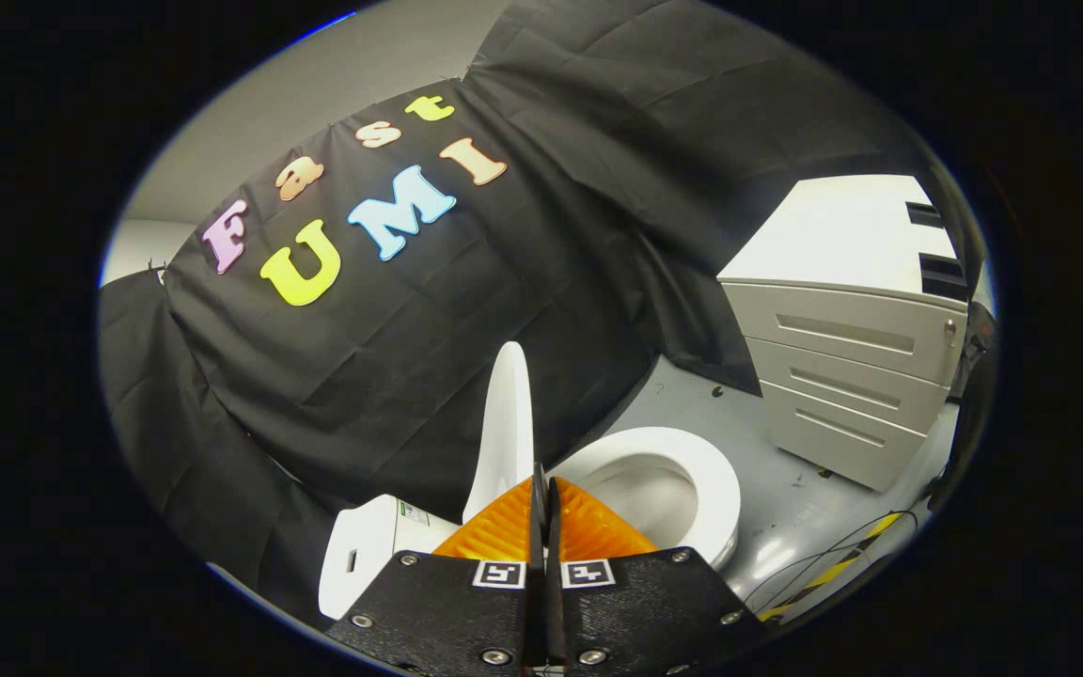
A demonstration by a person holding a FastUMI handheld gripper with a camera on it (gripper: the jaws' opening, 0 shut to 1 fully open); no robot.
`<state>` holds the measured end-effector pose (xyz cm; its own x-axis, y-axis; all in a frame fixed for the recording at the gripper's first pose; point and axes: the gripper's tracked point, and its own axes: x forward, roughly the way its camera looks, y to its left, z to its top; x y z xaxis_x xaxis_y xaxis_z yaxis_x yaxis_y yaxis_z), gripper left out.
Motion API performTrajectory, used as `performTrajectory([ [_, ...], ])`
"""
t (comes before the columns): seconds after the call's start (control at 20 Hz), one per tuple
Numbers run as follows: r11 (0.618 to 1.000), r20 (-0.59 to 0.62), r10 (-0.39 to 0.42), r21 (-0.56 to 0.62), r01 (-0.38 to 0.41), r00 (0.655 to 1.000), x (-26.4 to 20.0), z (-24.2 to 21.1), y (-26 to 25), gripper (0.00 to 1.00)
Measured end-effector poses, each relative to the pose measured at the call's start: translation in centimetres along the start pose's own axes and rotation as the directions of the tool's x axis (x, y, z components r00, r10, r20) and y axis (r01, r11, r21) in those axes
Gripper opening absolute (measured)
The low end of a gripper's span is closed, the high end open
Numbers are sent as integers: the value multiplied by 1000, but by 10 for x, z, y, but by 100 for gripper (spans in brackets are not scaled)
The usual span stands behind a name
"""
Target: Open the toilet lid.
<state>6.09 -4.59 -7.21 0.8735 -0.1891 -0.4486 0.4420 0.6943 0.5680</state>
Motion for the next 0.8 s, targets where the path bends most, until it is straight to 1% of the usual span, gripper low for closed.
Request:
performTrajectory([
  [0.3,994,18,0,-106,2,1000,-8,4,25,0],
  [0.8,974,32,10,-228,-3,999,-17,6,59,0],
])
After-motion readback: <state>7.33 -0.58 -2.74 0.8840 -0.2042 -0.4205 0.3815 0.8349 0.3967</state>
